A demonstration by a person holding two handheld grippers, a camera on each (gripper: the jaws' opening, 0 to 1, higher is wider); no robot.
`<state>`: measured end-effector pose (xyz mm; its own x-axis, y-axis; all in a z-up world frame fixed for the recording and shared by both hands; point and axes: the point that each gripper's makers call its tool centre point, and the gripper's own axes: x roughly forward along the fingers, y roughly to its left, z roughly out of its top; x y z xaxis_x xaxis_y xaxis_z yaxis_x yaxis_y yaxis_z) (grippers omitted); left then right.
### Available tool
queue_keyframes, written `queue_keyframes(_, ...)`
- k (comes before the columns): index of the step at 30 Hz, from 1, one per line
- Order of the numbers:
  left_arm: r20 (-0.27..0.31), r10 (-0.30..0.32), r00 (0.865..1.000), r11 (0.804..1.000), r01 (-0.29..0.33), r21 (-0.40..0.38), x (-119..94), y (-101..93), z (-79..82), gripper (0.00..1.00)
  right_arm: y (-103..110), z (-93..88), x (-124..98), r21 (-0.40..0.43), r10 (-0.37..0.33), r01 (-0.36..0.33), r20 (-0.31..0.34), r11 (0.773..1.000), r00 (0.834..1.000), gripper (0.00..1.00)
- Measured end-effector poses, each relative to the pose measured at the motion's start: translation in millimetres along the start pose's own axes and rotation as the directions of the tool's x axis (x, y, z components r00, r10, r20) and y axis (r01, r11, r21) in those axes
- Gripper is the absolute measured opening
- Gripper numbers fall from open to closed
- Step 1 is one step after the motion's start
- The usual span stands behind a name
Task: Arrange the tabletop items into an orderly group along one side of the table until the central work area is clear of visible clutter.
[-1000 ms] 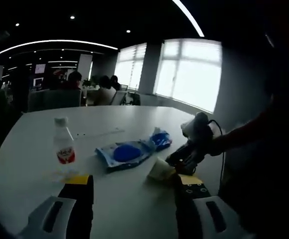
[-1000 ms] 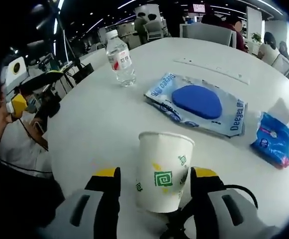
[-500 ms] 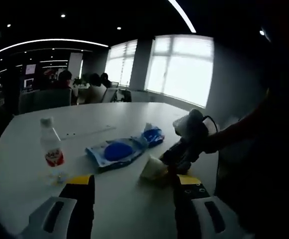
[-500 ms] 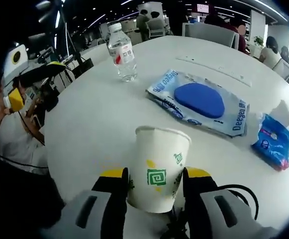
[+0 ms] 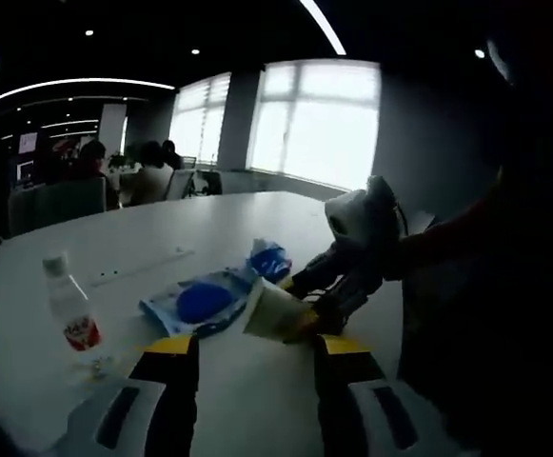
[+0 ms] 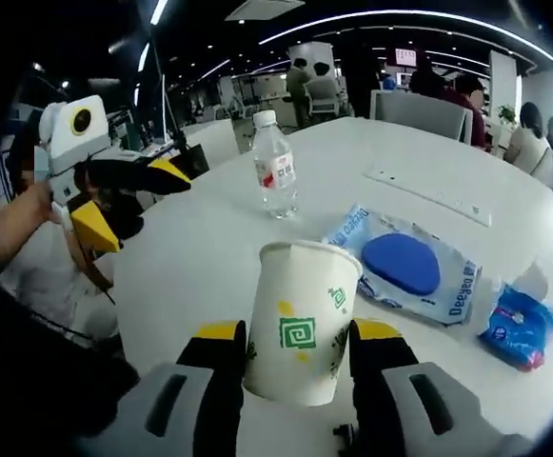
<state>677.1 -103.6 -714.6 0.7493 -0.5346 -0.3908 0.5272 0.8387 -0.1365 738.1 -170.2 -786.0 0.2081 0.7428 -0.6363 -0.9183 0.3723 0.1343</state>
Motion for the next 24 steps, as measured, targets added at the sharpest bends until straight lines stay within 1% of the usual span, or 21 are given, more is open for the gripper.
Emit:
queue_keyframes(1,0.002,-0.007,1.0,1.0,0.007,-0.003,2,-0.3,1.5,0.42,5,6.7,-2,-0.006,0.016,-0.016,0.022,1.0,1.0,0.38)
queue_keyframes(3,-0.004,-0.032,0.999,0.999,0.032,-0.001,4,-1.6,1.8,0.39,11,12.3,-2,-0.022,0.039,-0.038,0.041,0.999,0.998,0.38)
queue_keyframes(5,-0.015,-0.045,0.999,0.999,0.045,0.008,7,-2.4,2.1,0.36,16,18.7,-4,-0.044,0.054,-0.051,0.063,0.998,0.997,0.38)
queue_keyframes(7,-0.025,-0.056,0.998,0.998,0.056,0.007,8,-1.8,1.6,0.35,22,25.3,-5,-0.055,0.073,-0.069,0.084,0.996,0.994,0.38)
queue_keyframes(10,-0.028,-0.066,0.997,0.998,0.066,0.018,8,-2.6,5.0,0.33,30,35.2,-9,-0.077,0.101,-0.093,0.118,0.993,0.988,0.38)
queue_keyframes(14,-0.033,-0.085,0.996,0.996,0.086,0.033,9,-3.0,10.0,0.31,39,42.1,-9,-0.11,0.139,-0.124,0.131,0.986,0.982,0.38)
queue_keyframes(16,-0.043,-0.094,0.995,0.994,0.096,0.05,9,-3.2,10.7,0.3,49,43.9,-10,-0.129,0.157,-0.14,0.131,0.982,0.979,0.38)
queue_keyframes(18,-0.042,-0.113,0.993,0.992,0.115,0.059,8,-4.7,12.4,0.27,50,44.7,-11,-0.156,0.17,-0.149,0.131,0.976,0.977,0.38)
queue_keyframes(20,-0.039,-0.135,0.99,0.989,0.137,0.062,8,-7.8,14.3,0.23,51,44.9,-10,-0.163,0.176,-0.154,0.132,0.975,0.976,0.38)
queue_keyframes(21,-0.039,-0.145,0.989,0.987,0.147,0.059,9,-9.0,14.6,0.21,53,46.2,-10,-0.168,0.187,-0.163,0.139,0.972,0.972,0.38)
queue_keyframes(24,-0.046,-0.154,0.987,0.986,0.157,0.056,11,-10.8,14.9,0.18,55,48.4,-10,-0.179,0.198,-0.171,0.146,0.969,0.969,0.38)
